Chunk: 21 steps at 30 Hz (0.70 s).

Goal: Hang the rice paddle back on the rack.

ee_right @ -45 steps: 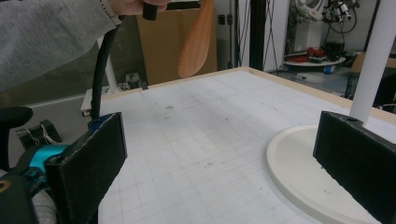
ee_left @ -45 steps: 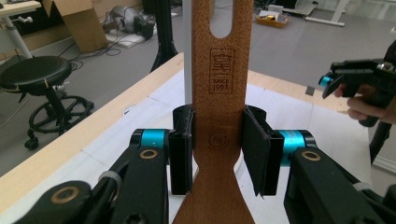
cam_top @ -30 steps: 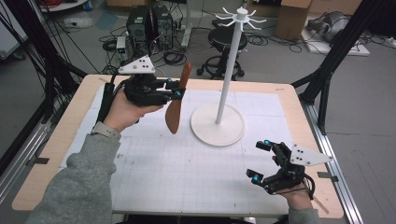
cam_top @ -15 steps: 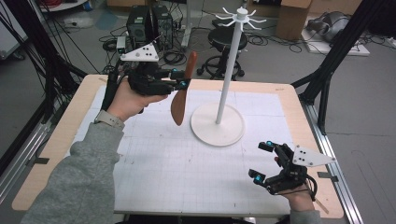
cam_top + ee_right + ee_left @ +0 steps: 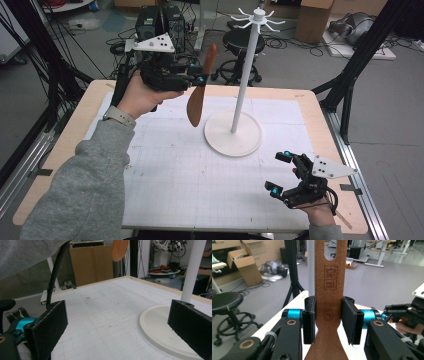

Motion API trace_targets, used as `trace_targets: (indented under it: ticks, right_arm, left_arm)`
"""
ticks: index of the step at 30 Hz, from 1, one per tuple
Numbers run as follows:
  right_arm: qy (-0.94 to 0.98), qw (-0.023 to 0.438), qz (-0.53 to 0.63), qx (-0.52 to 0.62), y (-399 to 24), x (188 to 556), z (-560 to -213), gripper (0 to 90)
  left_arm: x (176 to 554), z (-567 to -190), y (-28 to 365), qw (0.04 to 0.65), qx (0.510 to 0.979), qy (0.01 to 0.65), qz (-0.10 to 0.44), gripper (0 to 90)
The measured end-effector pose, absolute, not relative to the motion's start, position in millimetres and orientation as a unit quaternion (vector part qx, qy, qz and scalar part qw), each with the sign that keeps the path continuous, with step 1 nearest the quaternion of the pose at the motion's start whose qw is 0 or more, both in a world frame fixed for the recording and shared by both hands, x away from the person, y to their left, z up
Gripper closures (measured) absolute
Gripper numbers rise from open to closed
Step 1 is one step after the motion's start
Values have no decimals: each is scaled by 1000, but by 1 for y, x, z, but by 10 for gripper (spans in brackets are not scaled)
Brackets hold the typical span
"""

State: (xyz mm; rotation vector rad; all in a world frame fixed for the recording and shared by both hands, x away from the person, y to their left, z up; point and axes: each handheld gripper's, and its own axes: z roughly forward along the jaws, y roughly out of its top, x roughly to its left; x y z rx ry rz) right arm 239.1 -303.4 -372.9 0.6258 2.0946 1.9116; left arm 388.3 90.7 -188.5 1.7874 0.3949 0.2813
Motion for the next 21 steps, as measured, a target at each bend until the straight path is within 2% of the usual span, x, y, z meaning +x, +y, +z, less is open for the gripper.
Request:
trace_targets:
  ticks: [21]
  right_arm:
    - [709,122,658,221,-310,239,-373,18]
  left_arm:
    - [399,-162,62,604,764,179,139,651]
